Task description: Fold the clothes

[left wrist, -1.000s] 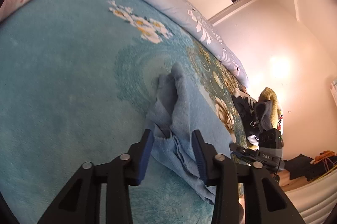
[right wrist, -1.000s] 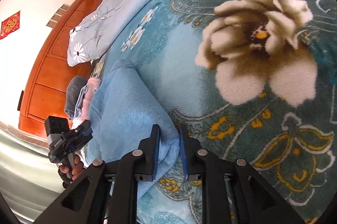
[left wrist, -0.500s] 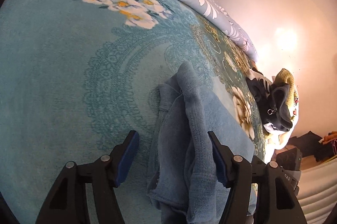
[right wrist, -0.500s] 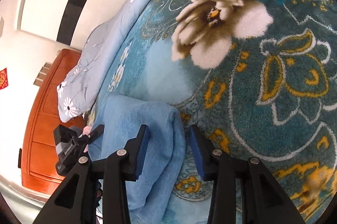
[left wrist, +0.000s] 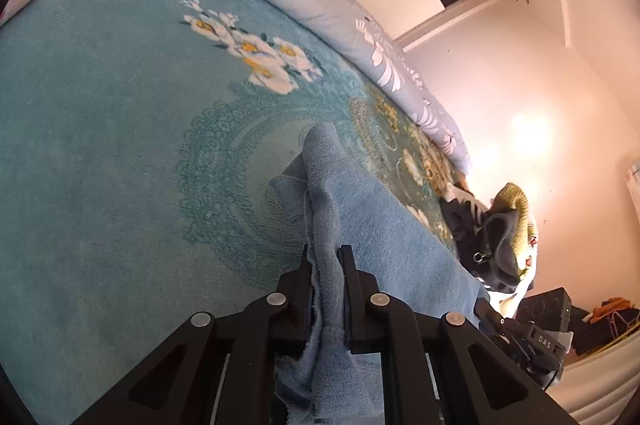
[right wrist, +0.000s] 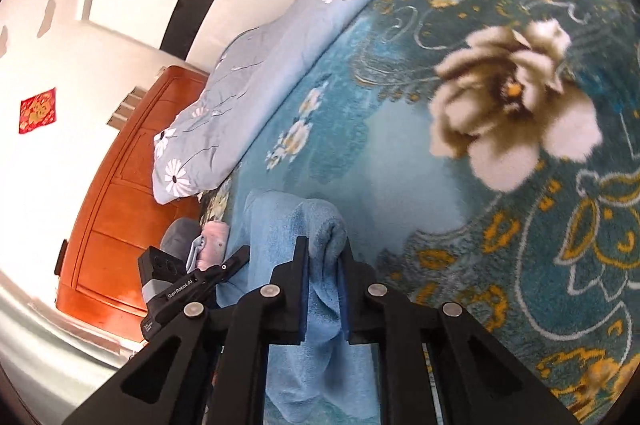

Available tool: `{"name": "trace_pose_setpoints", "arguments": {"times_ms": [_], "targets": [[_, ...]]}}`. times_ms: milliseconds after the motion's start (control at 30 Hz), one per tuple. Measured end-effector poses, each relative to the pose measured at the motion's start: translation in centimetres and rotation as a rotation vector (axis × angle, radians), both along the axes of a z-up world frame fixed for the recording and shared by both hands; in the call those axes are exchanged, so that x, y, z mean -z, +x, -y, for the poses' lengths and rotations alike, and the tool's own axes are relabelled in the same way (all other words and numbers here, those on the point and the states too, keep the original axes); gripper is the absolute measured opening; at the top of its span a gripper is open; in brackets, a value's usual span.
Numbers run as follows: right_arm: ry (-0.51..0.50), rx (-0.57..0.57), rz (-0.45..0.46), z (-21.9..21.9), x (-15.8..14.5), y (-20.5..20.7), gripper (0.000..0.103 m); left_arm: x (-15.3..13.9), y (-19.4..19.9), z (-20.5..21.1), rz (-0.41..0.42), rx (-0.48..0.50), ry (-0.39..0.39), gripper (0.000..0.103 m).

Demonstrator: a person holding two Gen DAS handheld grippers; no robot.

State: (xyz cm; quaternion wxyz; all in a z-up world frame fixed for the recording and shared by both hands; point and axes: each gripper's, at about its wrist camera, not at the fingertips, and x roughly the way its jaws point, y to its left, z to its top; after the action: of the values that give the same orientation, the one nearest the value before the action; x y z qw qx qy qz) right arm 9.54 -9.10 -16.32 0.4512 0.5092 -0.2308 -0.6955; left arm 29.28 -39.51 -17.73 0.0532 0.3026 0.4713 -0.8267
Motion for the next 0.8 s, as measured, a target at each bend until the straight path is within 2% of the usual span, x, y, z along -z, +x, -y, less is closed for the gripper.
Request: {"name": "trace_pose_setpoints", "arguments": {"times_ms": [67, 167, 267, 367, 433, 567, 700, 800], "targets": [[-0.028, -0.053, -0.011, 1.3, -1.5, 0.0, 0.013, -1.0, 2.1, 0.5, -0.029, -0.047, 0.013, 0.011], [-0.06, -0.14, 0.018, 4.0, -2.4, 0.5, 0.013, -2.5, 5.9, 1.6, -0.077, -0.124, 0.039, 0.011], [-0.089, -0.227, 0.047, 6.8, -3.2, 1.0, 0.013, -4.1, 9.7, 2.7, -0.107, -0.193, 0.025, 0.011], [-0.042, -0.292, 0.056, 9.7, -2.5, 0.9, 0.013, -4.5, 11.4, 3.5, -0.09, -0.221, 0.005, 0.011], [0.012, -0.326, 0.046, 11.5, -1.7, 0.6, 0.013, -3.8, 11.3, 4.0, -0.055, -0.225, -0.015, 0.011], [0.167, -0.333, 0.0, 14.2, 1.0, -1.2, 0.013, 0.4, 9.2, 5.0, 0.027, -0.248, 0.019, 0.011], [0.242, -0.322, 0.013, 15.4, 3.8, -3.0, 0.013, 3.3, 8.3, 5.9, 0.053, -0.272, 0.052, 0.011], [0.295, -0.32, -0.022, 15.0, 4.2, -3.0, 0.021, 3.4, 8.9, 6.1, 0.027, -0.253, 0.081, 0.014]]}}
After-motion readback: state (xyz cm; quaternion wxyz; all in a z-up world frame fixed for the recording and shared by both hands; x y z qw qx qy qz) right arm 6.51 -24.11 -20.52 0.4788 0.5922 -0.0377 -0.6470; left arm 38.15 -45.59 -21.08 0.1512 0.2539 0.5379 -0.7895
